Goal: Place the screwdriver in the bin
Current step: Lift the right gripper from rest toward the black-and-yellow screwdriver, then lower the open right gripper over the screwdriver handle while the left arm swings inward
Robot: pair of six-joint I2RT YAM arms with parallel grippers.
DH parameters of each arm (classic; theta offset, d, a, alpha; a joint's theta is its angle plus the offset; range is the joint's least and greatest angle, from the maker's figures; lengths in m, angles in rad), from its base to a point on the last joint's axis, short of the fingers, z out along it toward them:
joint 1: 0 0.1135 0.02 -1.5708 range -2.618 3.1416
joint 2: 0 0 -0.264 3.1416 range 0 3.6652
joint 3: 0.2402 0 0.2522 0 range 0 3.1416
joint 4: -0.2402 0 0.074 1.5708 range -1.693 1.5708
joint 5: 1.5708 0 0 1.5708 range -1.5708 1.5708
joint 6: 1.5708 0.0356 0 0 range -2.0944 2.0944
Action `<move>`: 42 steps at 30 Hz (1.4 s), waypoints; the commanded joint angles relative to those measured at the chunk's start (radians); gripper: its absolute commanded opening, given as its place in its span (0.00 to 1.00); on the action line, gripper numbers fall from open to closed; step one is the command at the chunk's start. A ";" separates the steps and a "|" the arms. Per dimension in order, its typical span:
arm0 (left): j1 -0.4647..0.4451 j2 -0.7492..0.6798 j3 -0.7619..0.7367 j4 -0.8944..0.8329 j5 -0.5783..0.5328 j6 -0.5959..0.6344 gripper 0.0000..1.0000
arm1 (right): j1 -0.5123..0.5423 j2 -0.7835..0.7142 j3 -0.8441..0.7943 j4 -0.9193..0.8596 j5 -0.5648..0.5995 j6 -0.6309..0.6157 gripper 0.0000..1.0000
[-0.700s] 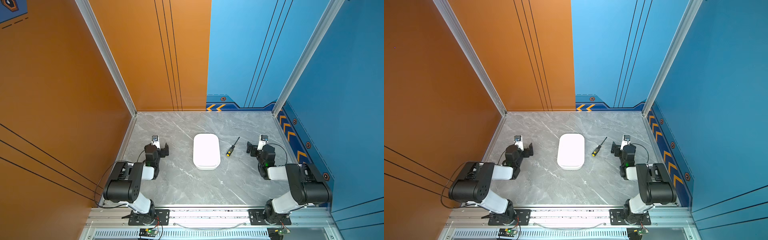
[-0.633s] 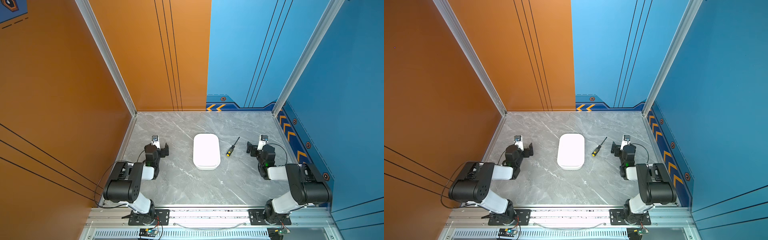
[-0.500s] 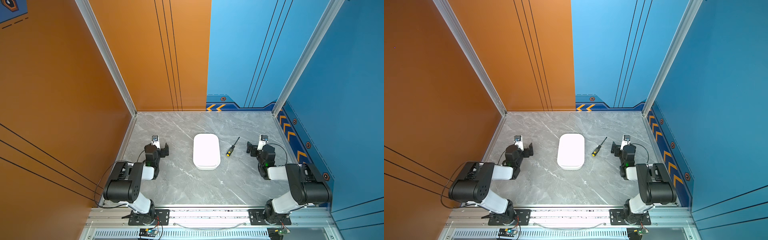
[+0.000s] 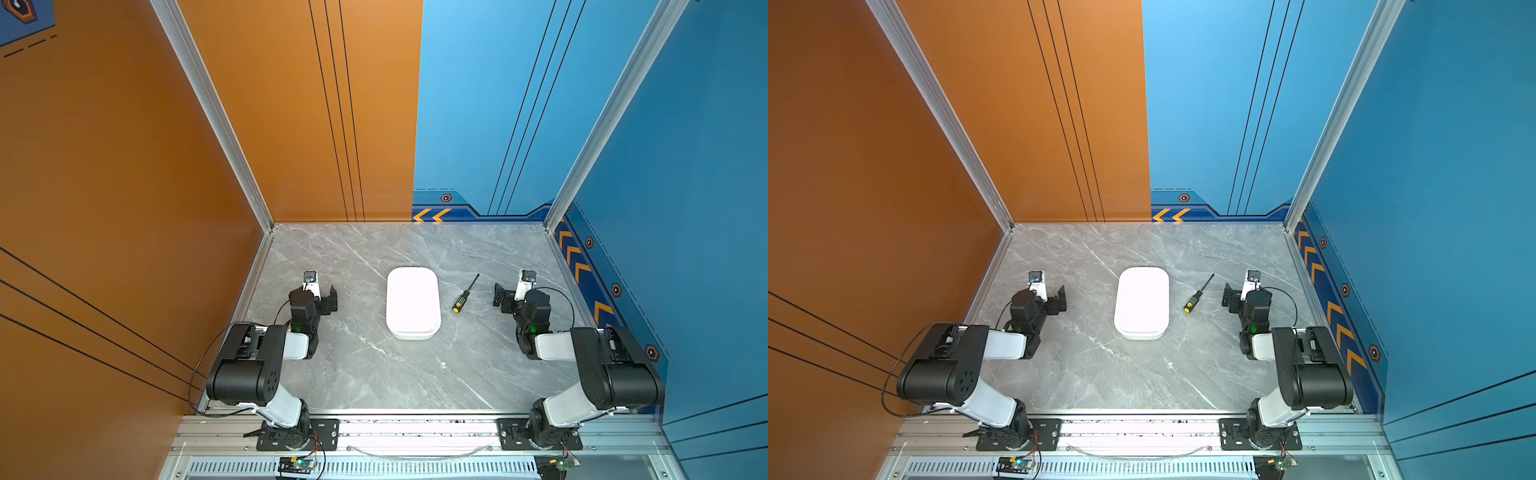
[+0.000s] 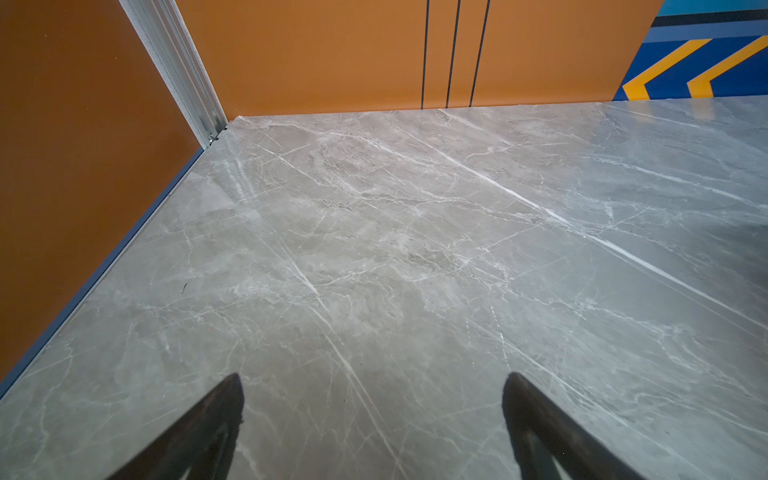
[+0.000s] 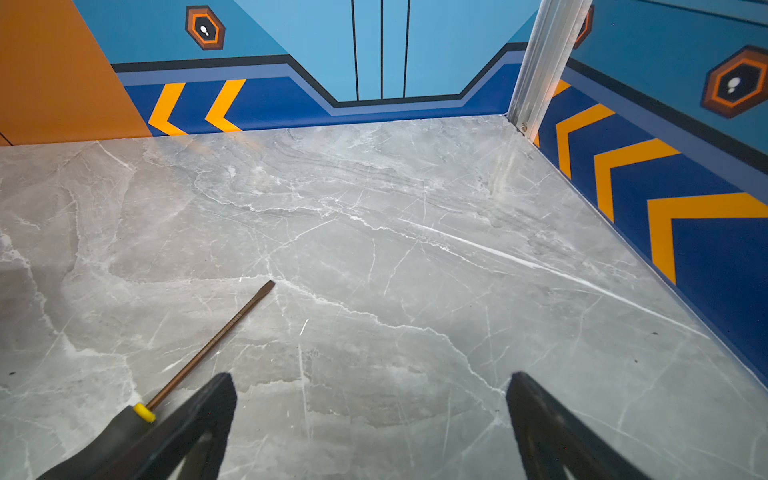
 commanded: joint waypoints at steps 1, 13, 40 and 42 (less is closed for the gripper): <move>0.007 -0.007 0.010 -0.017 0.017 0.010 0.98 | -0.001 0.000 0.014 -0.018 0.026 0.014 1.00; 0.041 -0.015 0.016 -0.034 0.101 -0.008 0.98 | 0.021 -0.249 0.171 -0.538 0.206 0.137 1.00; -0.020 -0.351 0.327 -0.702 0.606 -0.466 0.98 | 0.265 -0.196 0.692 -1.516 0.242 0.849 0.93; -0.025 -0.328 0.349 -0.731 0.635 -0.472 0.98 | 0.281 -0.163 0.708 -1.516 0.229 0.869 0.93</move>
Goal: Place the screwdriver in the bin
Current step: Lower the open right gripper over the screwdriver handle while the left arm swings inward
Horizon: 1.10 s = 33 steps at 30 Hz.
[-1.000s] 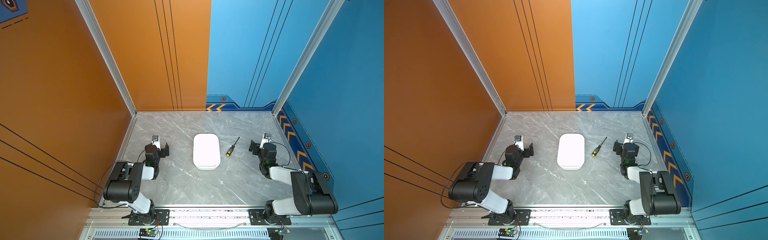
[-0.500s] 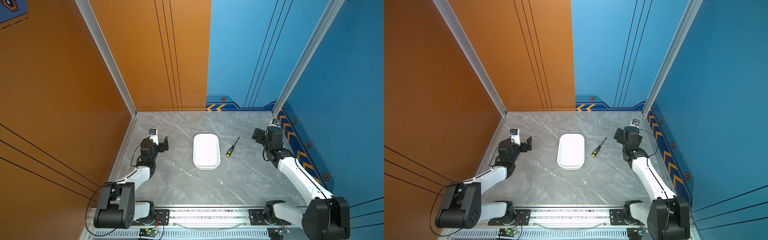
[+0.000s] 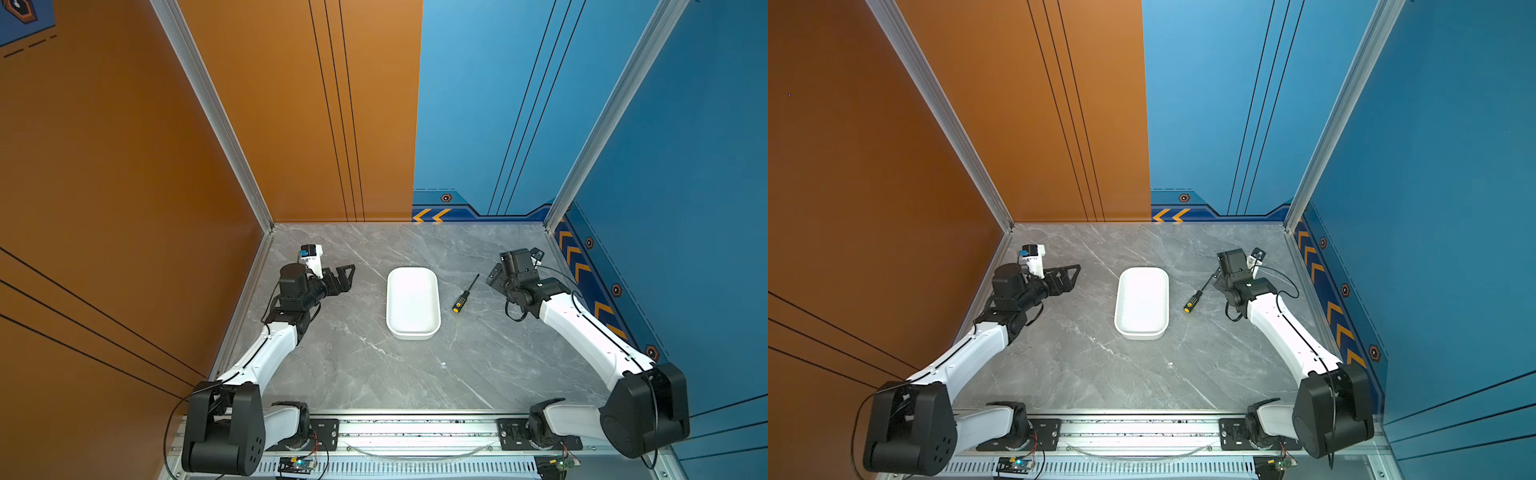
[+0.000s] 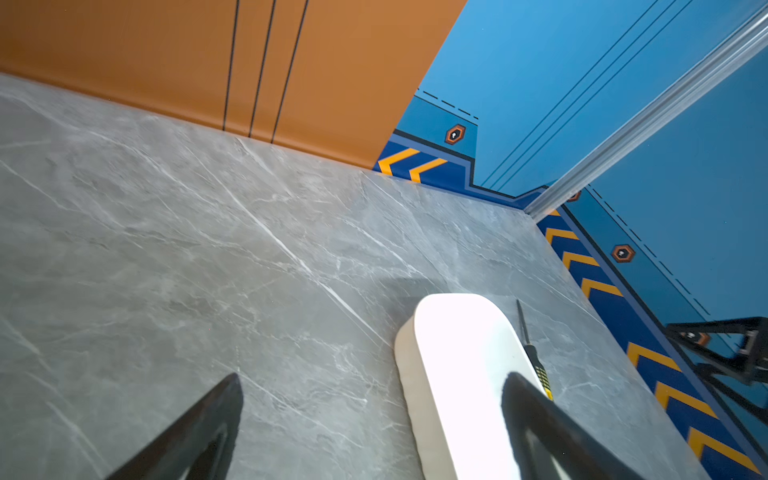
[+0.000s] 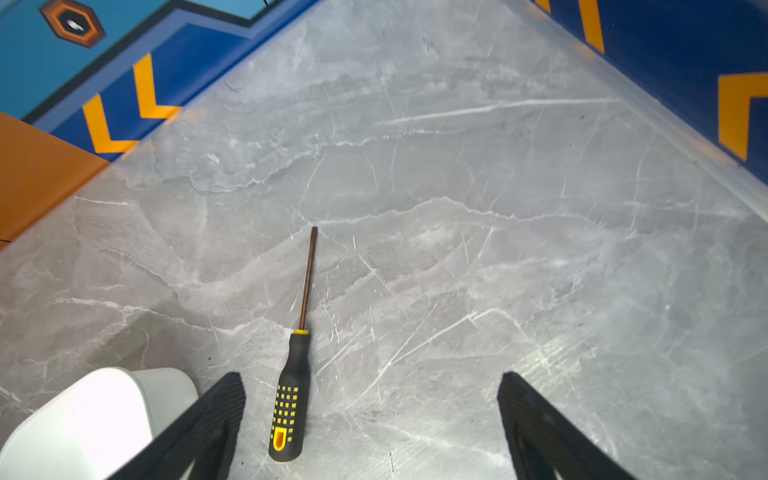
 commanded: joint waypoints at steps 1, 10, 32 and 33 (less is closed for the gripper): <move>-0.011 0.037 0.060 -0.099 0.110 -0.056 0.98 | 0.032 0.052 0.052 -0.058 -0.026 0.115 0.93; -0.053 0.157 0.093 -0.140 0.157 -0.087 0.98 | 0.104 0.220 0.131 -0.068 -0.061 0.175 0.91; -0.124 0.229 0.177 -0.368 0.064 0.065 0.98 | 0.180 0.559 0.290 -0.065 -0.083 0.287 0.72; -0.126 0.227 0.177 -0.371 0.058 0.069 0.98 | 0.183 0.565 0.295 -0.065 -0.088 0.289 0.72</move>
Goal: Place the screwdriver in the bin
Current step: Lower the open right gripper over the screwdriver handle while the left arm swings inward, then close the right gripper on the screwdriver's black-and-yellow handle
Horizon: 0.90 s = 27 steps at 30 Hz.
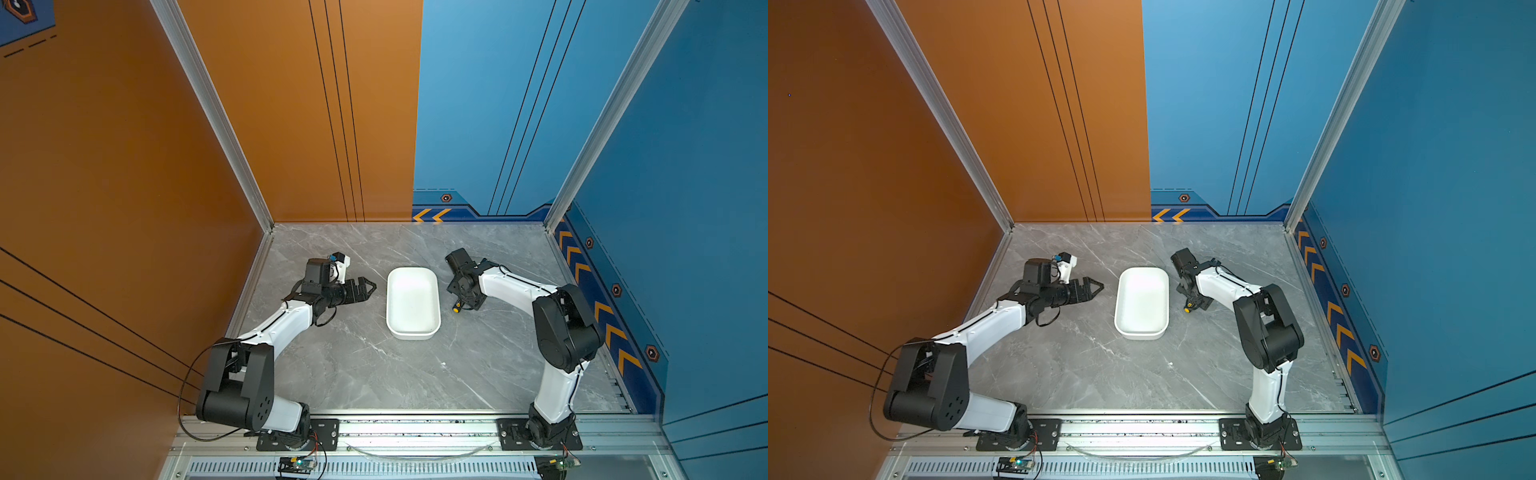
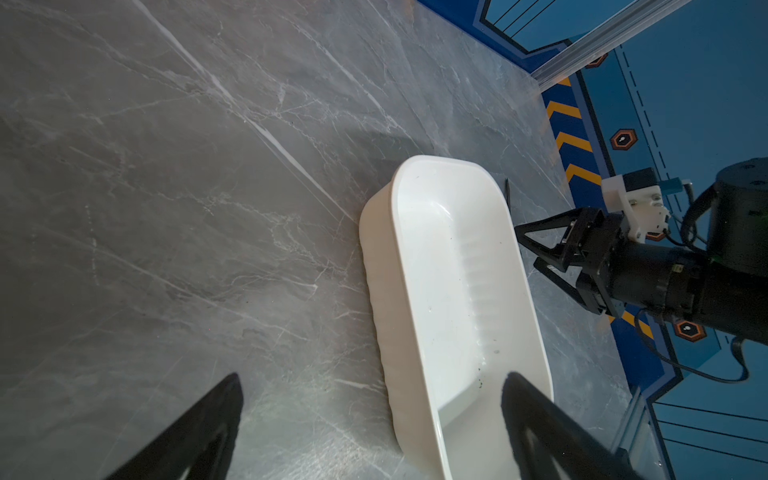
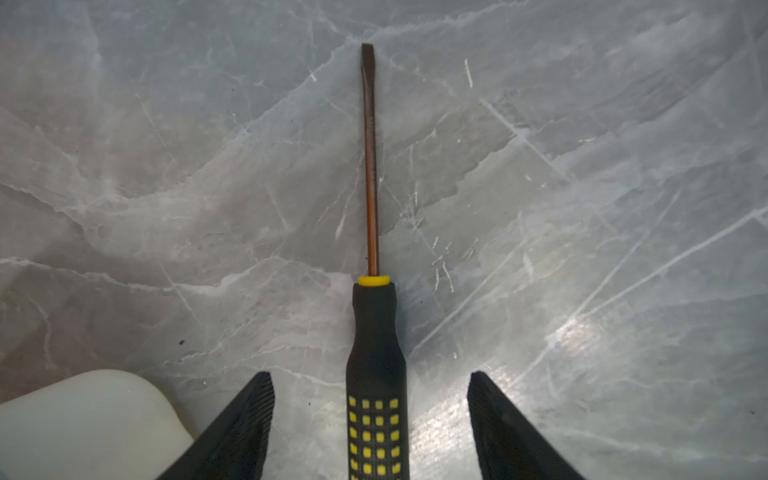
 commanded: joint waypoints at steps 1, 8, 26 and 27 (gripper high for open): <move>-0.010 0.010 0.032 -0.055 -0.038 0.046 0.98 | 0.011 0.027 0.032 -0.030 -0.017 0.030 0.72; -0.013 -0.001 0.026 -0.060 -0.056 0.052 0.98 | 0.009 0.025 0.044 -0.050 -0.058 0.032 0.73; -0.021 -0.020 0.016 -0.064 -0.078 0.046 0.98 | -0.025 0.001 0.006 -0.104 -0.129 0.070 0.77; -0.022 -0.023 0.014 -0.066 -0.080 0.046 0.98 | -0.026 0.001 0.006 -0.111 -0.130 0.072 0.78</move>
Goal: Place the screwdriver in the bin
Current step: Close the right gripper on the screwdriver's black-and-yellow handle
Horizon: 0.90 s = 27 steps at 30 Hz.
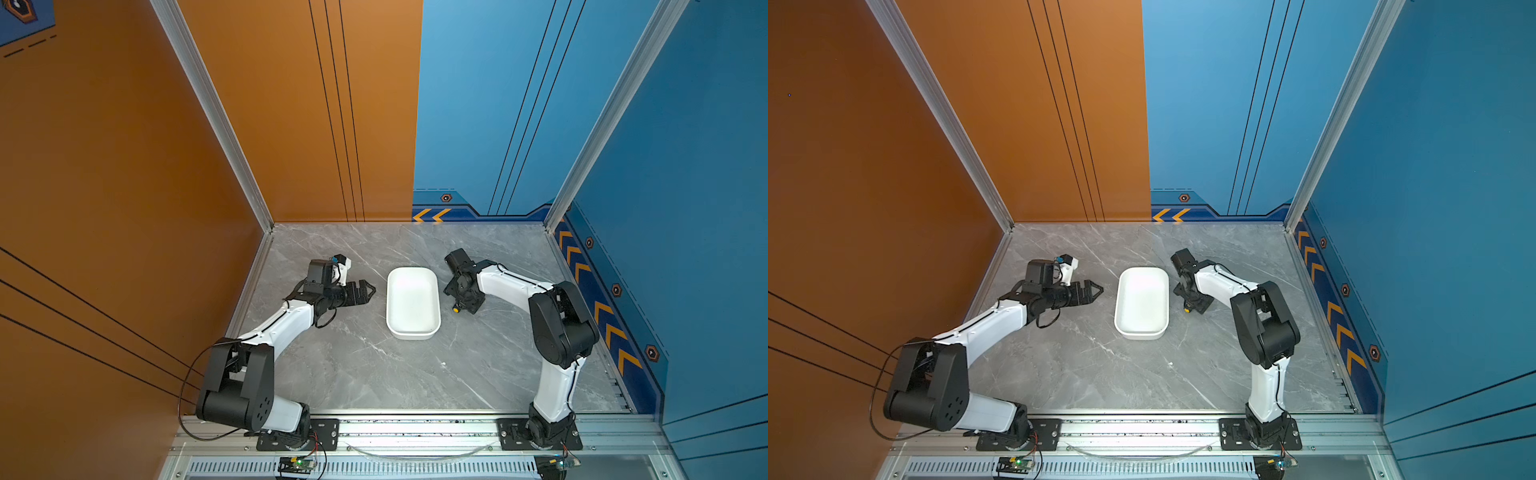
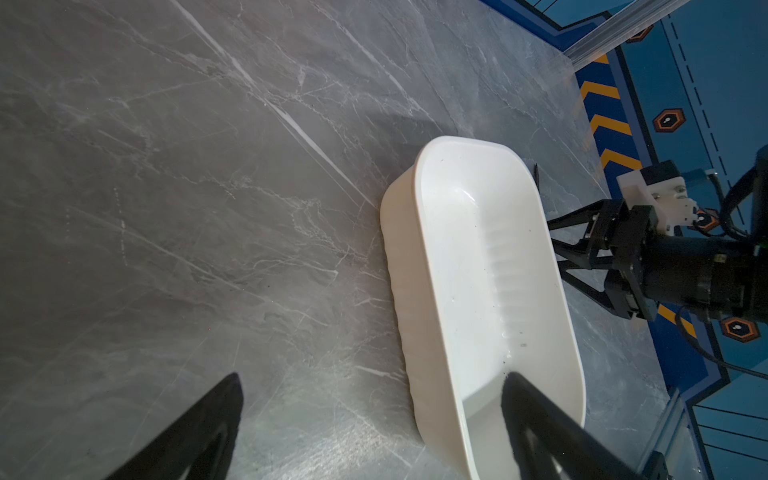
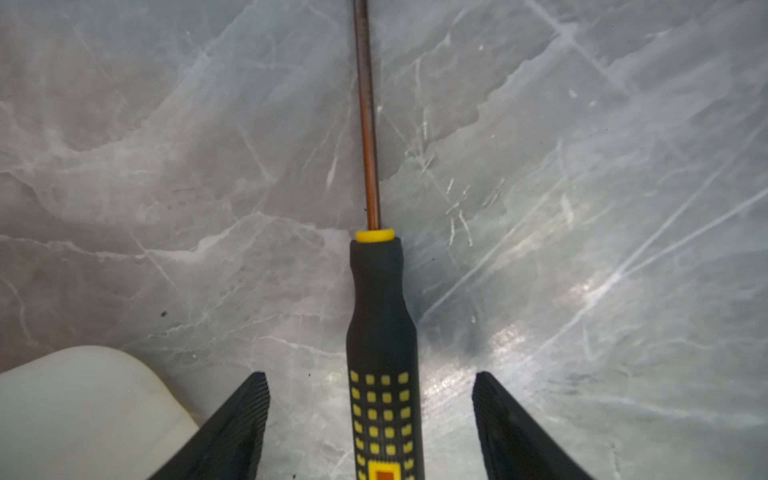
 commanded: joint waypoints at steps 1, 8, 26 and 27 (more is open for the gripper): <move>-0.009 -0.024 0.010 -0.024 -0.025 0.016 0.98 | -0.011 -0.020 -0.011 -0.057 -0.012 0.021 0.78; -0.013 -0.026 0.013 -0.028 -0.029 0.015 0.98 | -0.022 0.013 0.022 -0.076 -0.057 0.021 0.77; -0.016 -0.023 0.012 -0.033 -0.038 0.018 0.98 | -0.019 0.081 0.083 -0.167 -0.073 0.056 0.64; -0.017 -0.023 0.011 -0.033 -0.039 0.018 0.98 | -0.019 0.082 0.084 -0.167 -0.072 0.056 0.62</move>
